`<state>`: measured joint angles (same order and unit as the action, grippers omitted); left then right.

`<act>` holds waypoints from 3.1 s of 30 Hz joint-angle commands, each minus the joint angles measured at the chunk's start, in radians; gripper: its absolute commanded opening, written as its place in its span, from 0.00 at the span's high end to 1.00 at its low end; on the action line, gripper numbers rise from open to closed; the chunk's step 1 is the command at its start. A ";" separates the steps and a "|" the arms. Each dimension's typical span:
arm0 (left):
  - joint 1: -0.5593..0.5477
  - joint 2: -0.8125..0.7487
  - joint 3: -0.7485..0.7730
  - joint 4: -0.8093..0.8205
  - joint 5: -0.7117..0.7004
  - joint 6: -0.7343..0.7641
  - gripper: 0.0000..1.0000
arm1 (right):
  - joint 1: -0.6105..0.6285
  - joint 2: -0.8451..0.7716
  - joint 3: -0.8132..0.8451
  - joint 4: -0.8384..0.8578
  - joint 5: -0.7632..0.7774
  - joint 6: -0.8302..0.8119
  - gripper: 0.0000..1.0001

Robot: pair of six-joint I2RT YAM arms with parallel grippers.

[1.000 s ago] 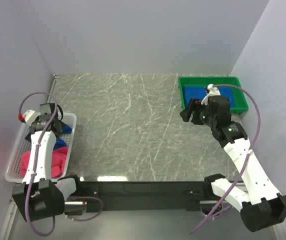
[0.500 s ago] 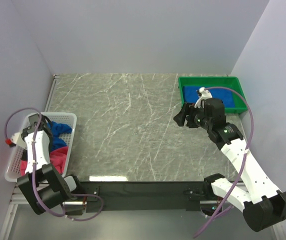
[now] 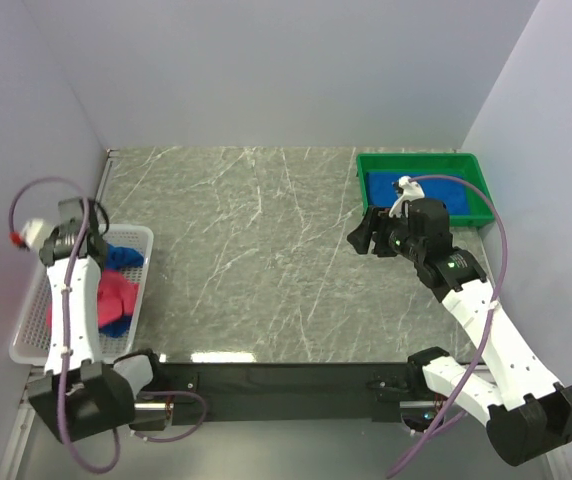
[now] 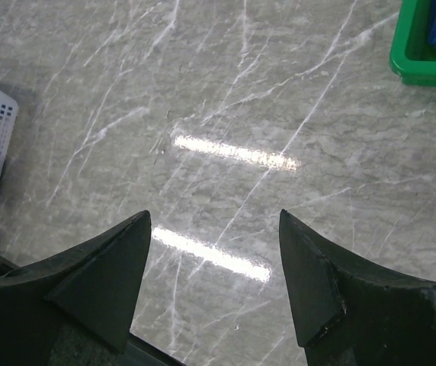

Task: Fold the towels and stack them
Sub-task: Grab crumpled towel, then move the towel to the center of the board, then flatten out the crumpled towel

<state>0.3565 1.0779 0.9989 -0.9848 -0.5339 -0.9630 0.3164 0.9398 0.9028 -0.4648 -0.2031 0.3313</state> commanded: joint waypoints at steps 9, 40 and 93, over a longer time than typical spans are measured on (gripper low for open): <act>-0.635 0.351 0.866 -0.153 -0.180 0.000 0.99 | 0.006 -0.035 0.025 0.003 0.068 0.002 0.26; -1.093 0.174 -0.250 0.696 0.084 -0.109 0.14 | 0.121 0.437 0.045 0.134 0.088 -0.003 0.42; -1.108 0.217 0.403 -0.006 -0.574 0.036 0.99 | 0.090 0.289 0.223 -0.095 0.486 -0.043 1.00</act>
<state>-0.7757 1.3571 1.2980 -0.9092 -0.9585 -1.0794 0.4114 1.3090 1.0931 -0.4370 0.2321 0.3244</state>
